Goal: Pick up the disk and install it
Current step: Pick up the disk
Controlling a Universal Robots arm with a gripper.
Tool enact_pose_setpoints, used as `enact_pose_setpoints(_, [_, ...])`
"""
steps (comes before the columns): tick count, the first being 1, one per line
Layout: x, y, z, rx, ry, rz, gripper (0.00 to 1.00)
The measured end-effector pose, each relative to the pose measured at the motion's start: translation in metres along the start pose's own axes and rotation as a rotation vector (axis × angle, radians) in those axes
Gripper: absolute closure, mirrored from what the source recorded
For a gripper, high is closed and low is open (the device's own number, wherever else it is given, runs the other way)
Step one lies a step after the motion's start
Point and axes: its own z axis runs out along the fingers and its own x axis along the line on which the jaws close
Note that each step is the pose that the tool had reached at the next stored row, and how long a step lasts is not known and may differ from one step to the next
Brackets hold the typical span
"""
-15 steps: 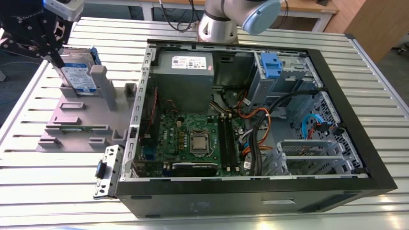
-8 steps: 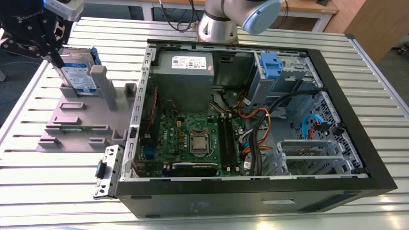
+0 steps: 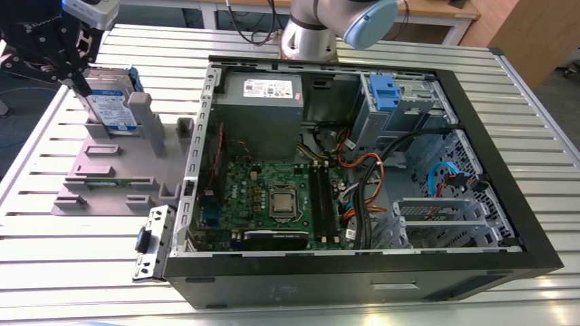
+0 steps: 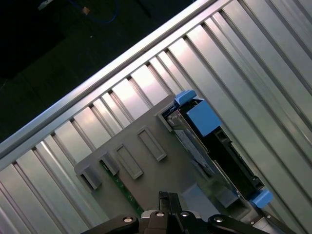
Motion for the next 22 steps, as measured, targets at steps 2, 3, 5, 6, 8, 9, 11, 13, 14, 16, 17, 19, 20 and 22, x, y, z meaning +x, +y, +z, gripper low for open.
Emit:
enact_pose_setpoints(2, [0.0, 0.0, 0.0, 0.0, 0.0, -0.002, 0.89])
enact_pose_setpoints(3, [0.0, 0.0, 0.0, 0.0, 0.0, -0.002, 0.89])
enact_pose_setpoints(5, [0.0, 0.0, 0.0, -0.0001, 0.0001, -0.004, 0.89])
enact_pose_setpoints(6, [0.0, 0.0, 0.0, -0.0001, 0.0001, -0.005, 0.89])
enact_pose_setpoints(8, [0.0, 0.0, 0.0, -0.0001, 0.0002, -0.006, 0.89])
enact_pose_setpoints(9, [0.0, 0.0, 0.0, -0.0001, 0.0002, -0.007, 0.89])
enact_pose_setpoints(11, [0.0, 0.0, 0.0, -0.0002, 0.0003, -0.008, 0.89])
enact_pose_setpoints(13, [0.0, 0.0, 0.0, -0.0002, 0.0003, -0.01, 0.89])
enact_pose_setpoints(14, [0.0, 0.0, 0.0, -0.0002, 0.0003, -0.011, 0.89])
enact_pose_setpoints(16, [0.0, 0.0, 0.0, -0.0002, 0.0004, -0.012, 0.89])
enact_pose_setpoints(17, [0.0, 0.0, 0.0, -0.0002, 0.0004, -0.013, 0.89])
enact_pose_setpoints(19, [0.0, 0.0, 0.0, -0.0003, 0.0005, -0.014, 0.89])
enact_pose_setpoints(20, [0.0, 0.0, 0.0, -0.0003, 0.0005, -0.015, 0.89])
enact_pose_setpoints(22, [0.0, 0.0, 0.0, -0.0004, 0.0006, -0.017, 0.89])
